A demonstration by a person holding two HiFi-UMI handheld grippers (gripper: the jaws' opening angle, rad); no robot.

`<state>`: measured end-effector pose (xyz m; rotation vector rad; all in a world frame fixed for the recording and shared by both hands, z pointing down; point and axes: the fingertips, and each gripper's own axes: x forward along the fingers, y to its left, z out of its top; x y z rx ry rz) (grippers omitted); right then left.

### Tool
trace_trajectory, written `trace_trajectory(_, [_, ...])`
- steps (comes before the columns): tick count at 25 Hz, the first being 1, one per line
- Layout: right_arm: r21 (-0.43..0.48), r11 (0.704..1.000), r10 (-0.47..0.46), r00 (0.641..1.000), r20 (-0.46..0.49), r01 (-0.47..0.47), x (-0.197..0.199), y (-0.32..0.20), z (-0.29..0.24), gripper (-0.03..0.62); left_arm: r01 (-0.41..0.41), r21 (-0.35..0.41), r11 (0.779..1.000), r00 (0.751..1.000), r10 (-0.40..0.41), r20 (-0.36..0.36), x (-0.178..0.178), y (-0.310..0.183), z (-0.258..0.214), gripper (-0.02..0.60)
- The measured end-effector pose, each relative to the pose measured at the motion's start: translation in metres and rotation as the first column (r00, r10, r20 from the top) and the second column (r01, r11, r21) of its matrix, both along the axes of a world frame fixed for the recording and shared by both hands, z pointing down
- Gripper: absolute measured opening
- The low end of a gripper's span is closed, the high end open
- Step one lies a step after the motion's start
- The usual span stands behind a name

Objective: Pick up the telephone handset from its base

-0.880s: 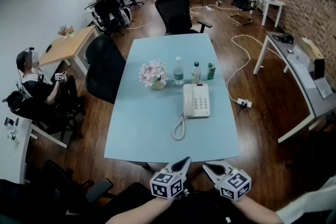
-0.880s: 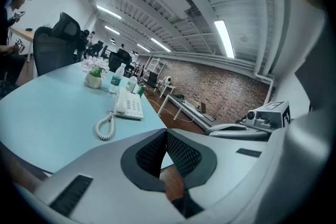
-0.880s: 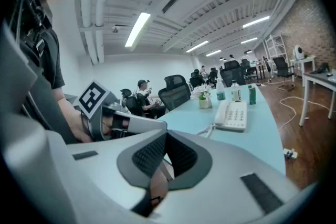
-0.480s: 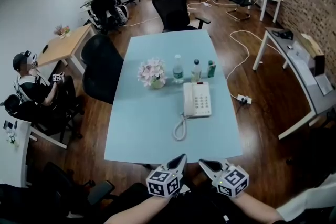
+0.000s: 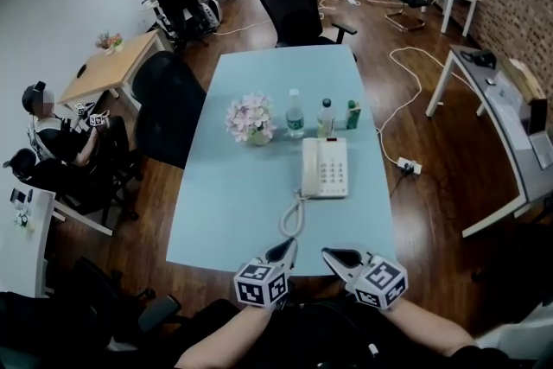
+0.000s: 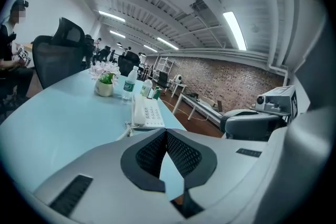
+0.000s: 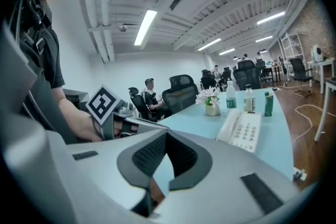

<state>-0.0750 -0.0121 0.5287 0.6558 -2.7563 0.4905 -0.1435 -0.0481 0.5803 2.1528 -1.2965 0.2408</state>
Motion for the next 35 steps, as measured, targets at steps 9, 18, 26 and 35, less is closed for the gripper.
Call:
trace_trajectory(9, [0.017,0.999,-0.032,0.999,0.025,0.032,0.04,-0.068,-0.003,0.015,0.053,0.04,0.998,0.995,-0.056,0.083,0.014,-0.106,0.003,0.0])
trace_trajectory(18, [-0.022,1.0,0.003,0.998,0.065,-0.001,0.084,-0.118,0.003,0.015,0.105,0.004,0.995,0.965,-0.102,0.242,0.02,-0.224,0.042,0.124])
trace_trajectory(26, [-0.06,0.997,0.053,0.997,0.055,-0.05,0.129,-0.14,0.018,0.015,0.135,-0.077,0.988,0.931,-0.099,0.351,0.029,-0.296,0.086,0.25])
trace_trajectory(35, [-0.085,0.993,0.083,0.995,0.052,-0.079,0.151,-0.159,0.025,0.015,0.182,-0.116,0.977,0.915,-0.125,0.384,0.026,-0.328,0.111,0.25])
